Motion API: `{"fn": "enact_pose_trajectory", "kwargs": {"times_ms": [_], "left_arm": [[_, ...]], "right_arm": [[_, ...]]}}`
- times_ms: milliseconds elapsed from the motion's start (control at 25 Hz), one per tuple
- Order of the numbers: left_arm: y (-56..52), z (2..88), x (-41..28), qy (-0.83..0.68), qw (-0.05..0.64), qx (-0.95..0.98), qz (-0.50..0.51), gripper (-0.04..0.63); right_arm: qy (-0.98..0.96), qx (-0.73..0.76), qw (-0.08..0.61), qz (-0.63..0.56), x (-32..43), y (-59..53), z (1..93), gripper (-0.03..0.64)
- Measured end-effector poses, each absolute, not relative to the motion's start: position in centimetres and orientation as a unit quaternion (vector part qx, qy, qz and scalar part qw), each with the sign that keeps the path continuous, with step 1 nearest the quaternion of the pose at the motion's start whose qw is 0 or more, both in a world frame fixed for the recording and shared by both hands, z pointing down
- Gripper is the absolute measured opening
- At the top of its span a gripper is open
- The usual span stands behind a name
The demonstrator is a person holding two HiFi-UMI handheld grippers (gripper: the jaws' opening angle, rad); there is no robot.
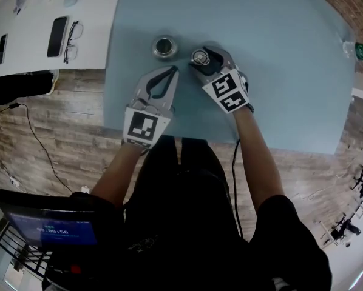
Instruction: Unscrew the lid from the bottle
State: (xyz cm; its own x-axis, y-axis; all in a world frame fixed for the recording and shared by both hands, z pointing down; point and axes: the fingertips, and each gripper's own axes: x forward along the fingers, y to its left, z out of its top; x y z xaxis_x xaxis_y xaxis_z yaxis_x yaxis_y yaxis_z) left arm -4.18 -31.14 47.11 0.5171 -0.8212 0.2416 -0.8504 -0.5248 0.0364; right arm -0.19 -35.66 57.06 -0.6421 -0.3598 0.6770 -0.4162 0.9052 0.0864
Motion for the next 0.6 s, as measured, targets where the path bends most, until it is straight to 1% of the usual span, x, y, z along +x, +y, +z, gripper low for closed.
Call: {"fn": "enact_pose_trajectory", "kwargs": {"times_ms": [600], "left_arm": [[-31.1, 46.8, -3.1, -0.474, 0.092, 0.870, 0.102, 0.003]], "right_arm": [[-0.896, 0.204, 0.385, 0.091, -0.1, -36.3, 59.4, 0.268]]}}
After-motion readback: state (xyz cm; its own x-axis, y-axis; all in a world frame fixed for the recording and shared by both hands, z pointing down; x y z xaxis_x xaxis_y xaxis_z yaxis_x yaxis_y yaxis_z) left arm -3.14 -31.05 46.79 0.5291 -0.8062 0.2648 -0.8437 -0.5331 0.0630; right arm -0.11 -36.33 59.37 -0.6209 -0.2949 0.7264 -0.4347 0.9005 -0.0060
